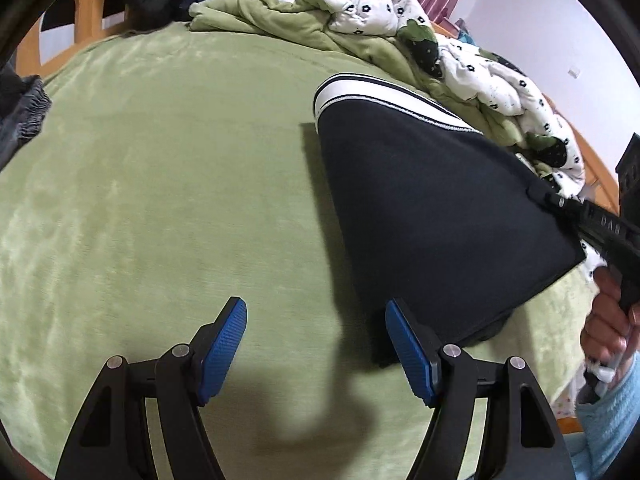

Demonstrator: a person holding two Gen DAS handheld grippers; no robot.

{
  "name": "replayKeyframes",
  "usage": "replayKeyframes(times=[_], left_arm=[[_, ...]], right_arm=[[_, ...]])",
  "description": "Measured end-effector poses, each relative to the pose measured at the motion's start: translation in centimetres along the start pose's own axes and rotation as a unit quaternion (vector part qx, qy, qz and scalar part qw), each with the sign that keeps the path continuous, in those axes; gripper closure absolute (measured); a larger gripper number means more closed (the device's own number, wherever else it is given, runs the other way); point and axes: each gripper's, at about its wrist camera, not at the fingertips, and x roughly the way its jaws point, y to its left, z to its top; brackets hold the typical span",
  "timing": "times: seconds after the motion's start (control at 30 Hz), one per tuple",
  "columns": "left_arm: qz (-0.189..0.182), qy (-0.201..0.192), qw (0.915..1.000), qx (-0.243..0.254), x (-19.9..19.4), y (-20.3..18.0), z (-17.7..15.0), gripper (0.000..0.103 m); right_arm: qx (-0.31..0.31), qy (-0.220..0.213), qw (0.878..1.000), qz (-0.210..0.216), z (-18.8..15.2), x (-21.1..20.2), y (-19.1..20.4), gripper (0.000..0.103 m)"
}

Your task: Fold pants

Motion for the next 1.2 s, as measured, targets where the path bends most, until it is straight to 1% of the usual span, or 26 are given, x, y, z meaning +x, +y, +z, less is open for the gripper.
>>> replayKeyframes(times=[0.07,0.13,0.2,0.27,0.3,0.33,0.4,0.47,0.5,0.53,0.6,0.67,0.73,0.83,0.93,1.0,1.1,1.2], left_arm=[[-0.010,0.001,0.9999,0.005,0.1,-0.9,0.0,0.033],[-0.019,0.002,0.9998,0.008,0.3,-1.7,0.0,0.033],[-0.031,0.006,0.9994,0.010,0.5,-2.5,0.1,0.033],[-0.041,0.012,0.9989,0.018,0.9,-3.5,0.1,0.033],[-0.044,0.012,0.9987,0.023,0.9,-3.9,-0.1,0.033],[-0.045,0.012,0.9985,0.029,0.9,-4.3,-0.1,0.033],[-0.049,0.013,0.9979,0.041,1.2,-5.1,-0.3,0.033],[-0.050,0.020,0.9972,0.051,1.5,-5.9,-0.5,0.033],[-0.050,0.023,0.9970,0.054,1.6,-6.1,-0.6,0.033],[-0.051,0.024,0.9968,0.057,1.6,-6.3,-0.7,0.033],[-0.048,0.026,0.9965,0.063,1.5,-6.8,-0.7,0.033],[-0.044,0.023,0.9966,0.066,1.1,-7.0,-0.7,0.033],[-0.043,0.020,0.9967,0.066,0.6,-7.1,-0.6,0.033],[-0.038,0.015,0.9974,0.060,-0.7,-7.2,-0.2,0.033],[-0.027,0.002,0.9978,0.060,-3.2,-7.3,0.3,0.033],[-0.019,-0.016,0.9972,0.071,-5.4,-7.5,0.4,0.033],[-0.001,-0.032,0.9957,0.087,-8.4,-7.9,0.9,0.033],[-0.004,-0.046,0.9952,0.086,-11.4,-7.9,1.6,0.033]], right_arm=[[-0.006,-0.023,1.000,-0.013,1.0,-1.7,-1.1,0.091],[-0.010,-0.055,0.998,-0.040,2.2,-3.8,-2.8,0.092],[-0.012,-0.088,0.993,-0.076,3.1,-5.7,-5.0,0.092],[-0.005,-0.103,0.989,-0.103,3.5,-7.1,-7.5,0.093],[0.004,-0.110,0.986,-0.122,3.7,-7.8,-9.4,0.095],[0.010,-0.112,0.985,-0.134,3.6,-8.1,-10.6,0.098],[0.022,-0.109,0.980,-0.165,3.1,-8.2,-13.7,0.099],[0.052,-0.086,0.978,-0.182,2.0,-7.1,-16.7,0.099],[0.061,-0.063,0.978,-0.189,1.2,-5.9,-18.2,0.099],[0.060,-0.050,0.978,-0.195,0.6,-5.3,-18.9,0.099],[0.049,-0.036,0.976,-0.207,-0.6,-4.1,-19.5,0.098],[0.039,-0.034,0.975,-0.215,-1.2,-3.9,-19.3,0.097],[0.041,-0.037,0.974,-0.220,-1.2,-4.5,-19.1,0.088],[0.066,-0.043,0.975,-0.208,-1.8,-6.5,-19.2,0.087],[0.072,-0.047,0.974,-0.208,-2.4,-8.2,-18.2,0.087],[0.067,-0.053,0.974,-0.211,-2.9,-9.5,-17.3,0.087],[0.060,-0.063,0.972,-0.218,-3.5,-11.8,-15.4,0.081],[0.079,-0.070,0.973,-0.206,-4.1,-13.8,-14.2,0.080]])
